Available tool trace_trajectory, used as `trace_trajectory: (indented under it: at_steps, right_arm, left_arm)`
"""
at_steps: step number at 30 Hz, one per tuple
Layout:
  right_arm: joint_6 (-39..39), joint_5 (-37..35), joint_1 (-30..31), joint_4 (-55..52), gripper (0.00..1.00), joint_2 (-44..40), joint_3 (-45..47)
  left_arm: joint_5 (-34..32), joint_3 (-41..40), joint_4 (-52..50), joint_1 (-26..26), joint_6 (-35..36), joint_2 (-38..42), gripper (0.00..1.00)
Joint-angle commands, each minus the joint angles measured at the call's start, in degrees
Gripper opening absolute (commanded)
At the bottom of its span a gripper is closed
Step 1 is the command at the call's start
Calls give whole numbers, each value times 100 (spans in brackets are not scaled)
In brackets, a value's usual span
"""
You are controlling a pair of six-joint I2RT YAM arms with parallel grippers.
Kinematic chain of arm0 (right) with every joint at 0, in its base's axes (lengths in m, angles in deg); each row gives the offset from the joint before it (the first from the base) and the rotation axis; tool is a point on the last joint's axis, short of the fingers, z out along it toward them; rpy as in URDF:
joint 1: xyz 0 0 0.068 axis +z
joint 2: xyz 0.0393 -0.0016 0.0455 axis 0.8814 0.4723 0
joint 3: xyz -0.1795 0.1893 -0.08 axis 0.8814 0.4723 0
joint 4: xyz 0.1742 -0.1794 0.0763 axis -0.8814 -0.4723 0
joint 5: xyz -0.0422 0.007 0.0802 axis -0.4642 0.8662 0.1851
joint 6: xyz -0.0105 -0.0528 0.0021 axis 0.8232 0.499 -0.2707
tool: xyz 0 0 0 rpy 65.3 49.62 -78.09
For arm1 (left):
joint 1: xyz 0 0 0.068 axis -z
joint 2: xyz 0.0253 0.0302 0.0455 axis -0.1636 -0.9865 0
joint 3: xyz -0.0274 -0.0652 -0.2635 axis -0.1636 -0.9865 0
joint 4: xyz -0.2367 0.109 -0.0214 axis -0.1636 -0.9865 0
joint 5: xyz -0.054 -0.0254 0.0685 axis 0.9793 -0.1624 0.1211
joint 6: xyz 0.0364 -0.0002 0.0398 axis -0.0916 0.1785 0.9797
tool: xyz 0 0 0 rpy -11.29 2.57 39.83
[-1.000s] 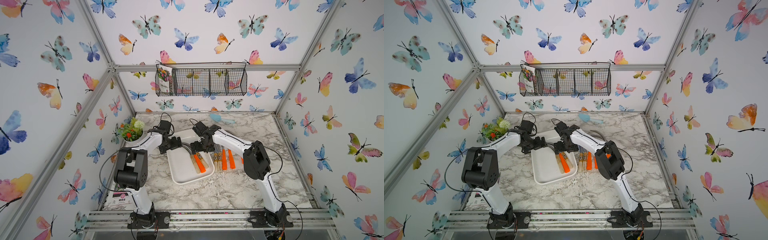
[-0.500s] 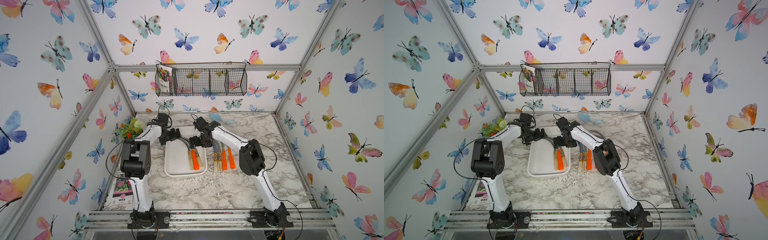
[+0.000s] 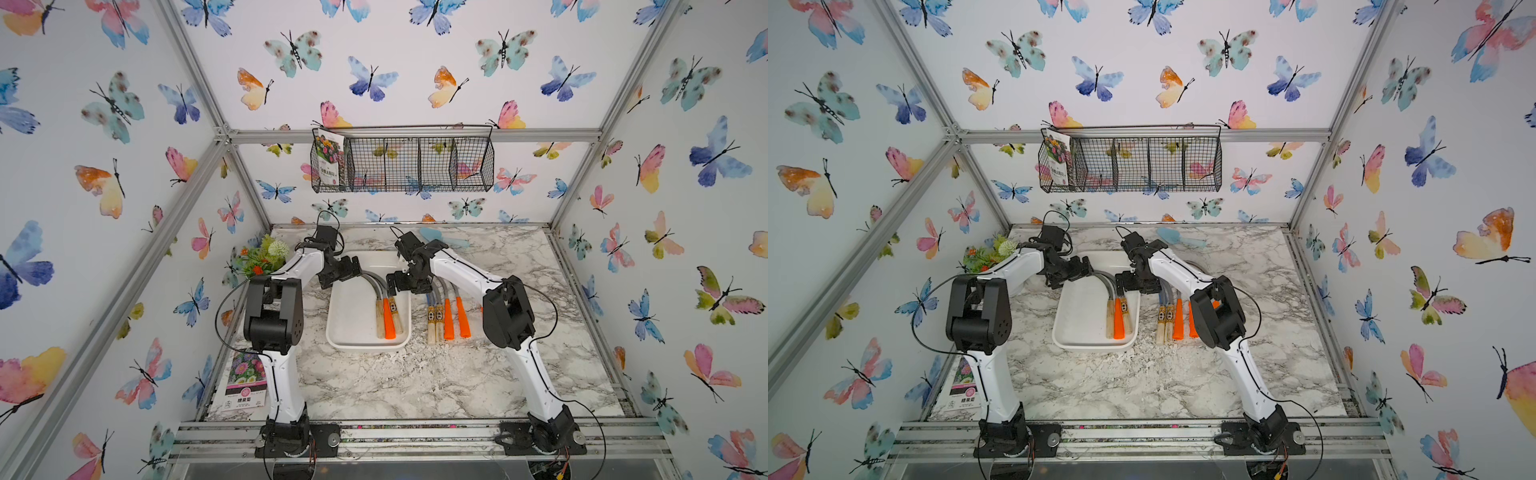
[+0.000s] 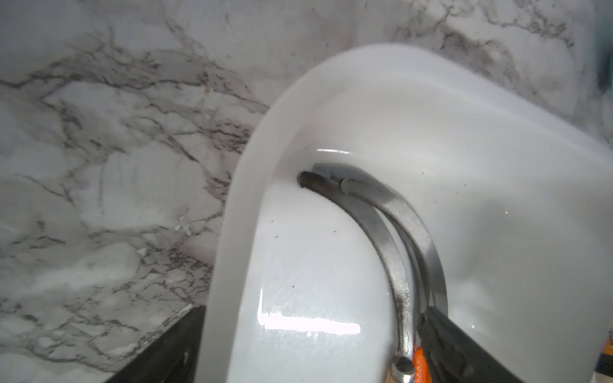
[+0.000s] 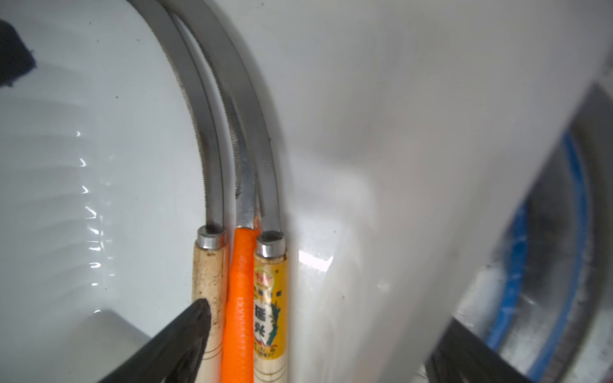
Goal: Put small sickles into storage boxes
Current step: Adjust the storage box at the center of the board.
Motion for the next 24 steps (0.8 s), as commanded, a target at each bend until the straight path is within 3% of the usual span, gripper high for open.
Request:
trace_trajectory:
  at_steps: [1, 12, 24]
  right_arm:
    - [170, -194, -57, -255, 99, -483, 100]
    - [107, -280, -58, -130, 98, -1345, 1023]
    - [-122, -432, -59, 374, 98, -2703, 2590]
  left_arm:
    - [-411, -287, -149, -43, 7, 682, 98]
    - [-859, -1437, -179, 148, -6, 2140, 98]
    - [-1168, -1935, -769, 1054, -231, 3467, 98]
